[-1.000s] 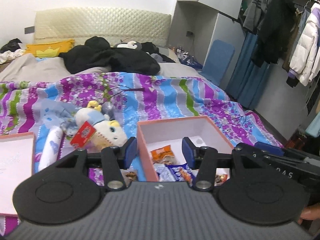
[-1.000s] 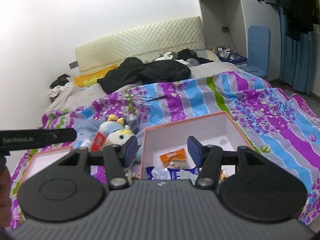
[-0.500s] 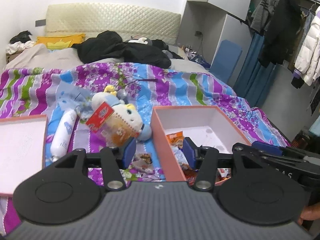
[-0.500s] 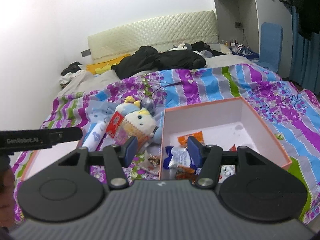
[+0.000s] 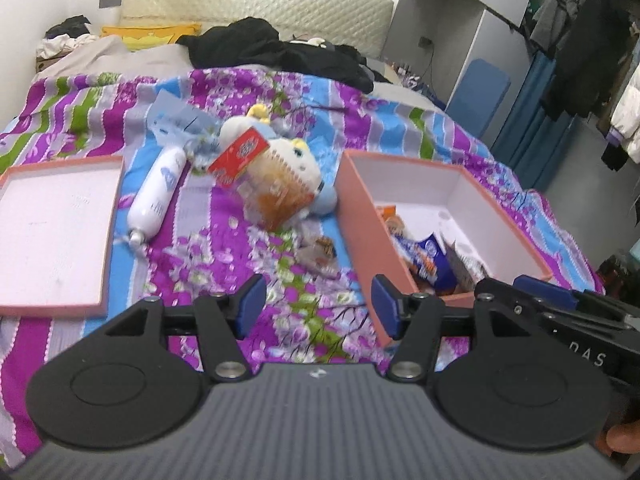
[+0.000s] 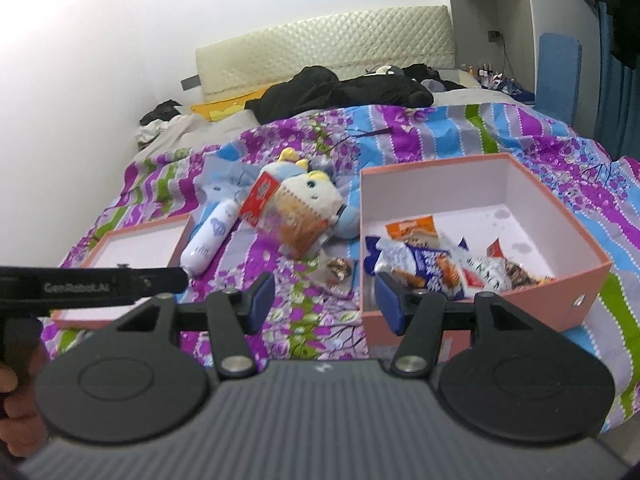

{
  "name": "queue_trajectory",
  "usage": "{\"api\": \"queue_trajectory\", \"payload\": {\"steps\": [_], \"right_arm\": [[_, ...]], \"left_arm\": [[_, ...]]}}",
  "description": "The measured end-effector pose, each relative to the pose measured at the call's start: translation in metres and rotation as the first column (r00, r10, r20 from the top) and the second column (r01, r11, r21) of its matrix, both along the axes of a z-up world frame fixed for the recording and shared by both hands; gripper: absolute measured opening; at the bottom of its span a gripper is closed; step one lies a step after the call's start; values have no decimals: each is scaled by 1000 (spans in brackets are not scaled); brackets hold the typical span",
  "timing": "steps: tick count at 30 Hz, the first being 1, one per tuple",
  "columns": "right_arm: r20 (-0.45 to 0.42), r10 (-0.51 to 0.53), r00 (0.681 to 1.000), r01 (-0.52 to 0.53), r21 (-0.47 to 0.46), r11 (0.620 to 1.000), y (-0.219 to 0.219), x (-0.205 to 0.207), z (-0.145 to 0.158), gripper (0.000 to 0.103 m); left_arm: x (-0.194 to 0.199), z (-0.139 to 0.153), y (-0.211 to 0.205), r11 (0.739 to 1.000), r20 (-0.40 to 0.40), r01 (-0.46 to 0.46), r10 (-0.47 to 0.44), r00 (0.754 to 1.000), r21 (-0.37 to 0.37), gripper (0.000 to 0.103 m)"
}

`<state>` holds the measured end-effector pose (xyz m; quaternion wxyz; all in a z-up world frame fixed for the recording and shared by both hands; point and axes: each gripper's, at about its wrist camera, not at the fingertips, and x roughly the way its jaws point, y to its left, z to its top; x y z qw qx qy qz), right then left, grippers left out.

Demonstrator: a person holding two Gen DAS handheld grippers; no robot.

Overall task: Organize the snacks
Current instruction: 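Withdraw both tools from the box toward the remaining pile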

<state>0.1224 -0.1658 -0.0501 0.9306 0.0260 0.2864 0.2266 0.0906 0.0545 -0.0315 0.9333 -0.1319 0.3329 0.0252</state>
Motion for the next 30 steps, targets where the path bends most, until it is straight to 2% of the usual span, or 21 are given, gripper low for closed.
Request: {"api": "queue_trajectory", "payload": {"steps": [9,16,24,30], "right_arm": [[-59,45,997,-46,-16,999,9,-31,-40,58],[-70,62,996,-65,-46,997,20,-29,-52,58],[-15,110,994,-111,-110,988,50,-21,-56,58],[17,120,993,-116,-160,980,78,-5,-69,58]], "left_arm": [[-26,-36,7,999,-59,-38,37,998,-20,74],[-33,-65,24,995,-117,-87,81,990,-41,85],[-10,-86,53,986,-163,-143,129,978,-80,87],[29,-97,76,981,-168,-153,132,977,-119,88]]}}
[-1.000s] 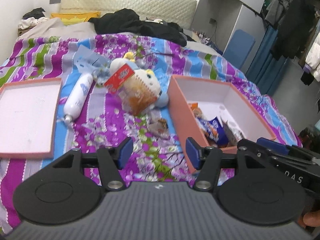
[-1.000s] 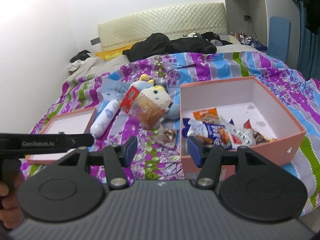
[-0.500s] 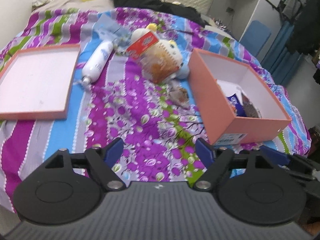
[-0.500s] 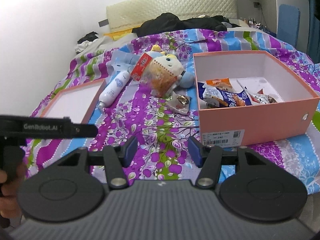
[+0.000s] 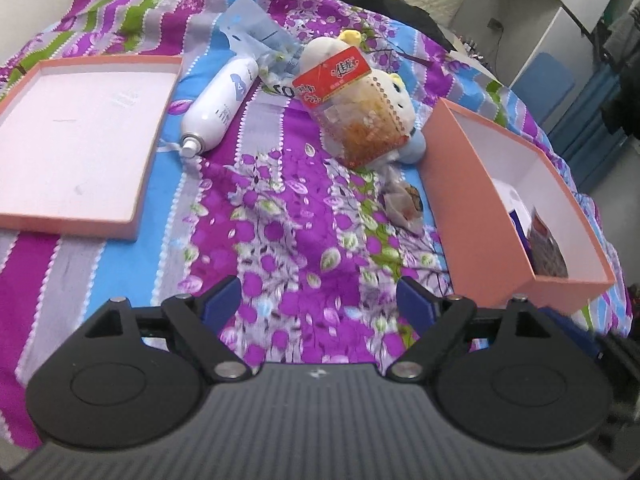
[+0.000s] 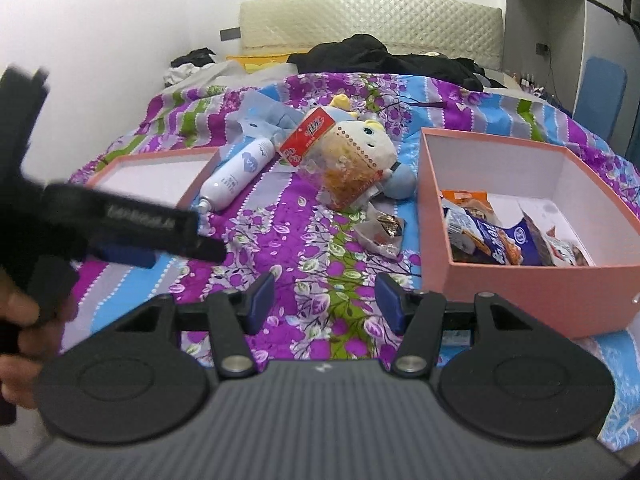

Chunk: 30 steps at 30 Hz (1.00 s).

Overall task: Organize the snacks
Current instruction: 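Withdraw both tools from the box toward the remaining pile, then grasp the red-labelled snack bag with the left gripper while the right grasps a clear wrapper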

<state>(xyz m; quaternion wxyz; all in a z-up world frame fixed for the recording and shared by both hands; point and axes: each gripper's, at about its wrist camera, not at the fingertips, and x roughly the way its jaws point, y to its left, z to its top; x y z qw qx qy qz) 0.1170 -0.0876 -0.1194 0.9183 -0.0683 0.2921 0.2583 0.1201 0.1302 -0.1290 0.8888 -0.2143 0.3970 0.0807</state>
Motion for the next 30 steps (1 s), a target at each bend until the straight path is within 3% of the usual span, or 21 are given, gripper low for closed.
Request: {"api": "queue_trajectory", "payload": {"steps": [10,14,19,25,30], "right_arm": [[78,-45,996,51,-83,995,47,38,-29,57],[88,-65,994,77,-132,988,63,61,-42,56],[113,-85,990,108,-222,969,81,94,-60,56],[107,-115,988,139,-260,956,95,133,-79,56],[102,-114,988,141,-313,939,106,158,-95,56]], "left_arm": [[90,-21,41,998,44,-10,13,999,-67,87],[130,-25,48,1000,41,-9,10,999,-21,87],[173,-39,56,994,44,-3,8,999,-109,87],[221,-64,56,980,34,4,3,999,-199,89],[252,-78,57,978,29,31,-25,999,-209,89]]}}
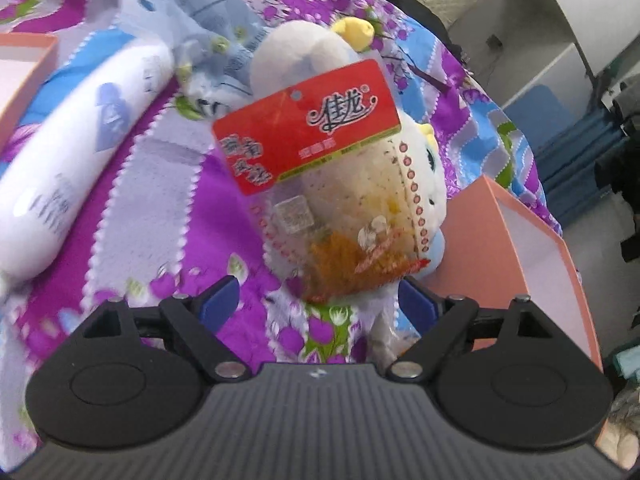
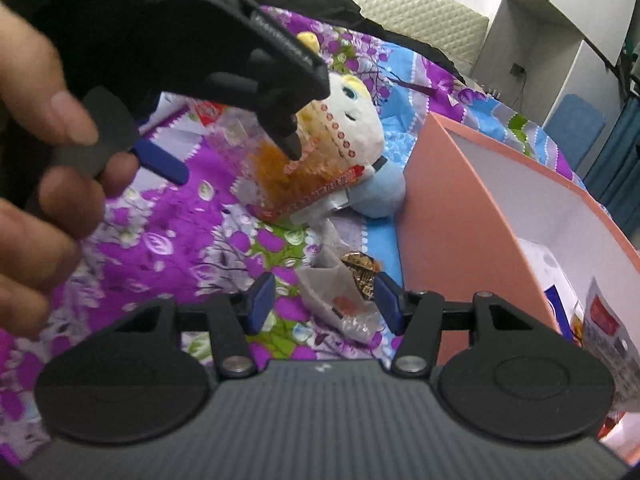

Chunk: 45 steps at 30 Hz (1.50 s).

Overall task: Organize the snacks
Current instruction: 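Grasp the red-labelled snack bag with the left gripper while the right grasps a clear wrapper, then lift and carry both held snacks over the pink box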

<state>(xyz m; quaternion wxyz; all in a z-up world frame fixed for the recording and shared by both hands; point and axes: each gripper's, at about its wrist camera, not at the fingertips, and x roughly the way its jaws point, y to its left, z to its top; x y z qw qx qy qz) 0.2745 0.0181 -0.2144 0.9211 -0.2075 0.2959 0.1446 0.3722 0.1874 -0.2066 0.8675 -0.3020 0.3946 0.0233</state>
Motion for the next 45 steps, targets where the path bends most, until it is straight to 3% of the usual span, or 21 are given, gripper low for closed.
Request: {"api": "queue_trajectory", "payload": {"steps": [2,7,11,18,22,25,27,29,34,40,45], "right_arm": [[-6,-10,1000,10,-20,1000,2,7,-5,56],[-25,-34,999,33,-65,997,6,21,-18,56],[-40,-26,999,23,-80,997,10,25,-25,56],[-42,-23,999,19,-95,995,11,31,-31,56],[-39,-23,999,19,-98,995,9,33,-33,48],[-47,-20,999,16,-91,996,7,32,-32,46],[-52,-18,998,14,-82,997,7,32,-29,42],[-61,-16,998,12,-75,997,6,31,-27,39],[-73,-2,997,-1,-43,999,0,24,-18,36],[-91,20,996,-21,-4,1000,-14,9,-8,34],[-99,40,994,-37,33,999,-25,-4,3,33]], "left_arm": [[8,-5,0,1000,0,7,-7,1000,17,89],[23,-16,3,999,32,43,-43,999,-22,89],[32,-25,-4,997,19,67,-68,998,24,89],[42,-31,-8,997,49,81,-81,995,18,86],[47,-28,-11,997,52,76,-77,996,34,79],[49,-26,-18,996,53,76,-78,996,46,65],[51,-23,-25,995,52,76,-79,996,65,61],[51,-19,-32,992,57,84,-90,994,97,48],[46,-10,-45,983,53,106,-115,992,151,30],[20,8,-47,981,82,94,-109,991,173,26],[-12,25,-47,978,60,100,-113,992,185,26]]}}
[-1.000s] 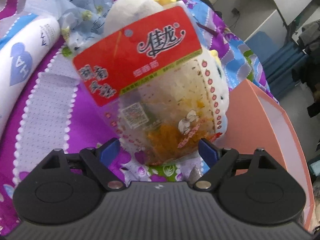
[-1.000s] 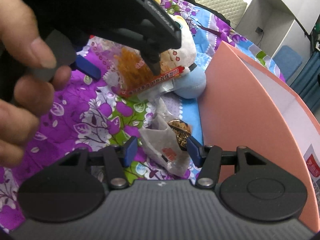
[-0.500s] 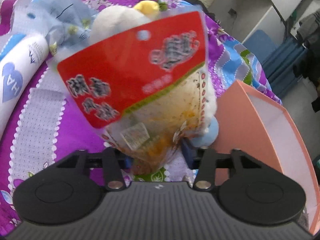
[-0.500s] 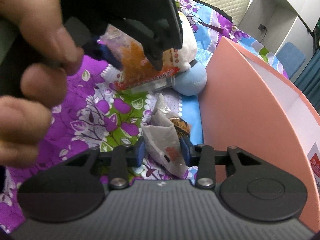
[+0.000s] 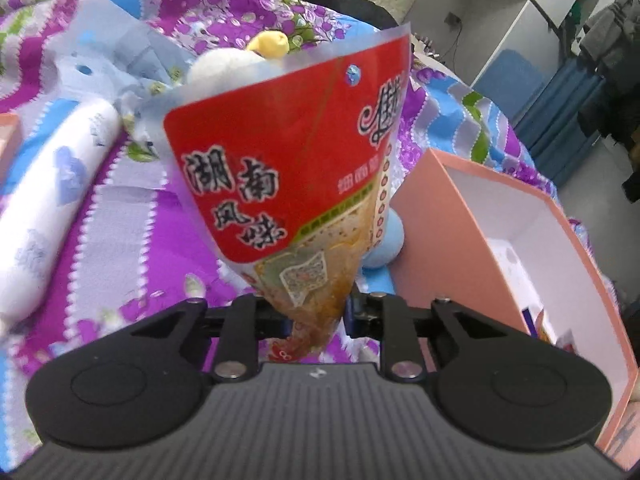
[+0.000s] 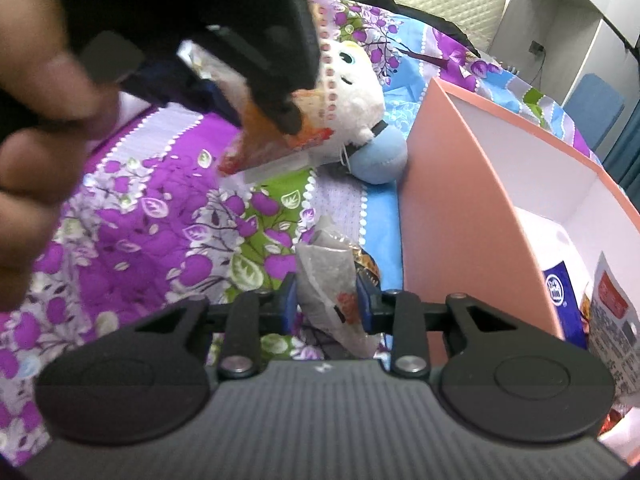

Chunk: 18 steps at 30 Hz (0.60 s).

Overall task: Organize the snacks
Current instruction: 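Lift and carry both held snacks over the pink box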

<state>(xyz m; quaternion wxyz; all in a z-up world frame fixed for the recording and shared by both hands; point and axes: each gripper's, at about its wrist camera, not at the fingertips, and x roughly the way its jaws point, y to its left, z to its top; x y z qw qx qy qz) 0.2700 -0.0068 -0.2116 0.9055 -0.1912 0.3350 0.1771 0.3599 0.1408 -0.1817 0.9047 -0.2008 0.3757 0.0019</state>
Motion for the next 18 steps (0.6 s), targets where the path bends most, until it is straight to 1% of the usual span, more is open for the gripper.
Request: {"api": "queue_trajectory", "payload": {"steps": [1,4,6,7,9,11,15,18], "right_arm": [[-4,3,1000,-3,11,1000,-3,-3,2,32],[-11,9,1000,-9,38,999,-11,-16,10,32],[-18,12,1000,-11,54,998,-16,-24,14,32],[-22,12,1000,-11,62,998,-19,-28,16,31],[-30,17,999,-15,76,997,-24,-38,20,31],[-39,22,999,-18,97,995,-30,-46,24,31],[-56,29,998,-22,131,991,-42,-64,31,30],[-73,33,997,-21,164,986,-51,-77,37,30]], "left_arm": [[-8,3,0,1000,-6,-4,4,1000,5,26],[-31,7,7,999,-36,-37,36,999,-18,26],[-48,9,10,998,-61,-62,61,996,-21,26],[-59,10,13,997,-76,-79,76,994,-28,26],[-75,9,18,992,-131,-119,113,985,-39,26],[-94,10,21,989,-151,-136,125,981,-64,26],[-131,17,17,987,-177,-155,145,973,-40,26],[-156,21,7,989,-193,-147,146,970,13,26]]}}
